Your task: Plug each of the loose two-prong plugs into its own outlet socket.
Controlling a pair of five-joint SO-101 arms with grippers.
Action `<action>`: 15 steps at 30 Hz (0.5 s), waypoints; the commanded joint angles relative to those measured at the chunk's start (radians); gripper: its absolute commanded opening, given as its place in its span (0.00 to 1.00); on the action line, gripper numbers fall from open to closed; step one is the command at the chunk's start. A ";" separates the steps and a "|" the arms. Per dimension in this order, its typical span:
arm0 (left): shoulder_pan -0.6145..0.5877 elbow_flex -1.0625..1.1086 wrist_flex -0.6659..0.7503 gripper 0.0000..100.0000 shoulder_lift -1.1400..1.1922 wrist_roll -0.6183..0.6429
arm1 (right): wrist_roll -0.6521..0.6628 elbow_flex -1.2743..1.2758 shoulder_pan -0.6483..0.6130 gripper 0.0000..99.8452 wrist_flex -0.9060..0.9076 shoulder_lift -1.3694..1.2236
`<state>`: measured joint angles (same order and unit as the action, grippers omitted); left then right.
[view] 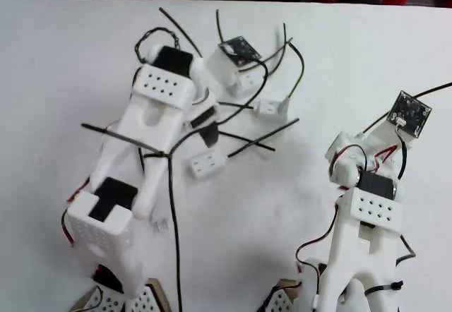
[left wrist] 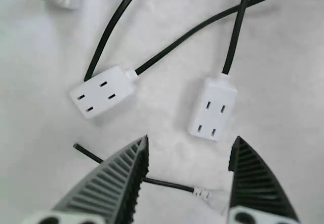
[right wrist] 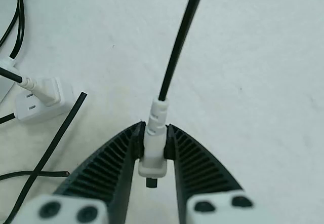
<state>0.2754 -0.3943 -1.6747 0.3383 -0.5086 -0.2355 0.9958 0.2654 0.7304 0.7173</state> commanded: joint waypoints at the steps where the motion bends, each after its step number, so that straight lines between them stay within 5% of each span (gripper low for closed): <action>1: 0.015 -0.077 -0.097 0.26 -0.002 -0.012 | 0.003 -0.008 0.007 0.02 -0.013 0.022; 15: 0.097 0.238 -0.017 0.18 -0.400 -0.026 | 0.121 0.023 -0.068 0.02 -0.015 0.031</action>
<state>0.3675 -0.2348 -1.7407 0.1649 -0.5393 -0.1496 1.0296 0.2271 0.7304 0.7173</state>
